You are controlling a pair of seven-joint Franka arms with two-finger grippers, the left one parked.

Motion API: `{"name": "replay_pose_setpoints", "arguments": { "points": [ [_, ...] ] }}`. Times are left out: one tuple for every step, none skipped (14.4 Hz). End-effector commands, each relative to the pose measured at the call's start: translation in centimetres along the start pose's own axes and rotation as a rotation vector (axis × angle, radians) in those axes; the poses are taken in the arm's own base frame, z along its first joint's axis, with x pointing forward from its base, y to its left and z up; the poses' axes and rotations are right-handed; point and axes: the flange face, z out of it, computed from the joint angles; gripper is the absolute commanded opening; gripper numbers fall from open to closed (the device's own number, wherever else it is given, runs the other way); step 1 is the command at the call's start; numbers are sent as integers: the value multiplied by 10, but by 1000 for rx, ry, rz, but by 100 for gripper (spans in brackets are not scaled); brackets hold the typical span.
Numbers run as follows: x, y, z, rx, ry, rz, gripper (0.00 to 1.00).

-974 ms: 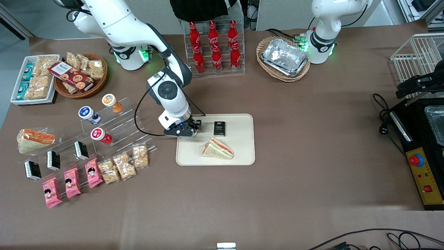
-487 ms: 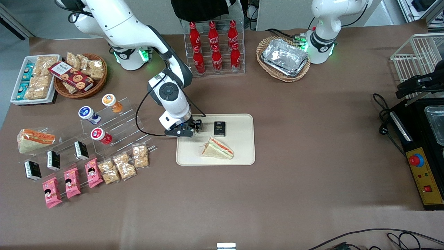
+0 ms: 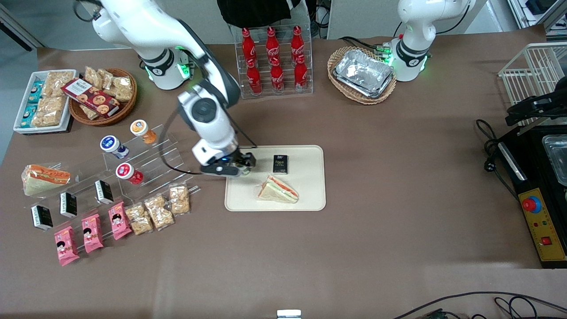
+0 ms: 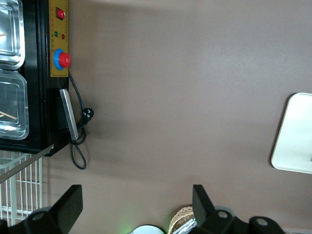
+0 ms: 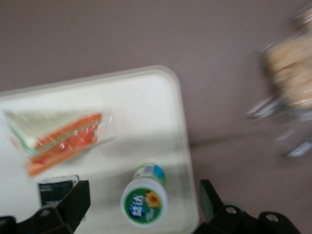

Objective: Place green gum on tray

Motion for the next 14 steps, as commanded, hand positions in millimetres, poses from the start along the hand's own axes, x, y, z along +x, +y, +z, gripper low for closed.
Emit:
{"name": "replay_pose_setpoints", "arguments": {
  "points": [
    [49, 59, -149, -42, -19, 25, 100],
    [59, 71, -180, -56, -37, 16, 100],
    [71, 84, -208, -68, -49, 30, 100],
    [80, 97, -234, -83, -69, 38, 100],
    [90, 117, -254, -91, -92, 21, 100],
    [100, 138, -268, -92, -101, -21, 100],
    [109, 164, -281, -86, -101, -54, 100],
    [116, 192, -293, -76, -89, -86, 100],
    [123, 221, -302, -72, -81, -123, 100],
    [131, 252, -307, -68, -73, -149, 100],
    [137, 277, -305, -70, -76, -168, 100],
    [142, 301, -305, -70, -79, -173, 100],
    [145, 320, -306, -69, -80, -185, 100],
    [149, 336, -305, -65, -81, -201, 100]
  ]
}}
